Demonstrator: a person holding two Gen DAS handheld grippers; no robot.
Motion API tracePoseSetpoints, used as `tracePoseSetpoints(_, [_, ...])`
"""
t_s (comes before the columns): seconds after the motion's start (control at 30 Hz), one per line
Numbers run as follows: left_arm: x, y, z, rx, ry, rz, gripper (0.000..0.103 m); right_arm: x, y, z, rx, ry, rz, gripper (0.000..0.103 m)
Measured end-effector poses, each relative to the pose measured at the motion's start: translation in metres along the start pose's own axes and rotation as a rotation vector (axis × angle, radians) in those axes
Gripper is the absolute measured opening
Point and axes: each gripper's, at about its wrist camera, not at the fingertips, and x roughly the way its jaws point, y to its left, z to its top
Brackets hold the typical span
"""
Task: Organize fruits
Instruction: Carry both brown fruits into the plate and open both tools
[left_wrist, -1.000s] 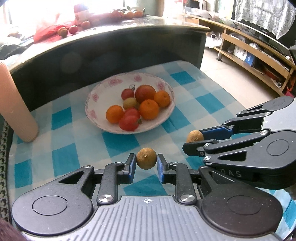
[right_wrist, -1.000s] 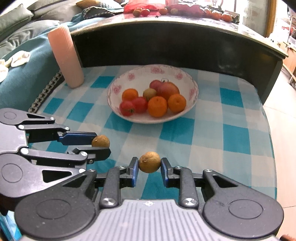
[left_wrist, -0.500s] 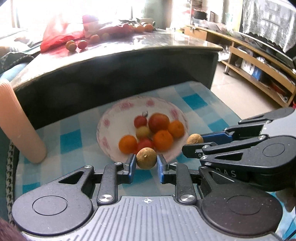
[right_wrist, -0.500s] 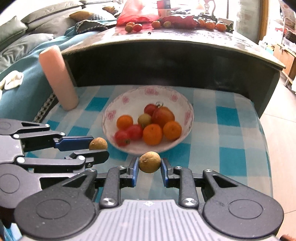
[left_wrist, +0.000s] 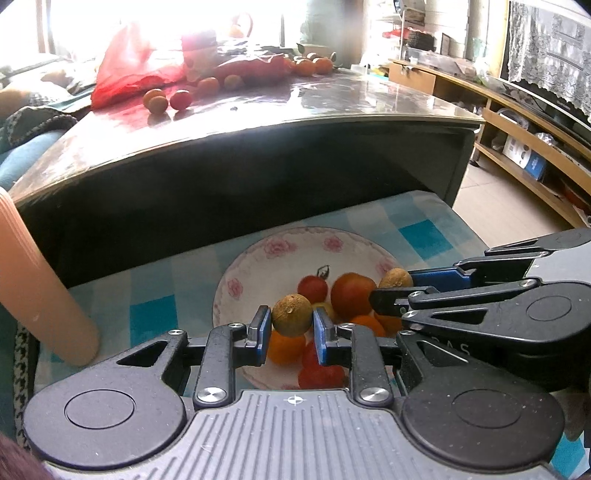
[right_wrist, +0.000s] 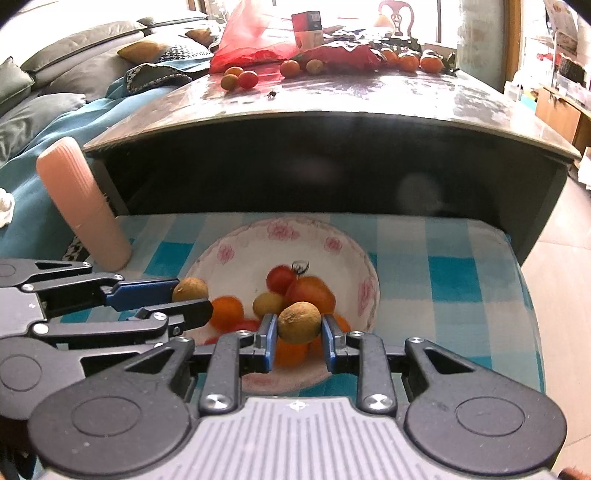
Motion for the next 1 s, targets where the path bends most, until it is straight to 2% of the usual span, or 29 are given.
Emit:
tracePoseSetpoints(0.67, [0.03, 0.009, 0.003, -0.022, 0.041, 0.023, 0.031, 0.031, -0.004, 0.007, -0.014, -0.016, -0.025, 0.041])
tracePoseSetpoints(1.0, [0.033, 0.013, 0.002, -0.045, 0.043, 0.032, 0.038, 0.033, -0.004, 0.006, -0.016, -0.024, -0.026, 0.042])
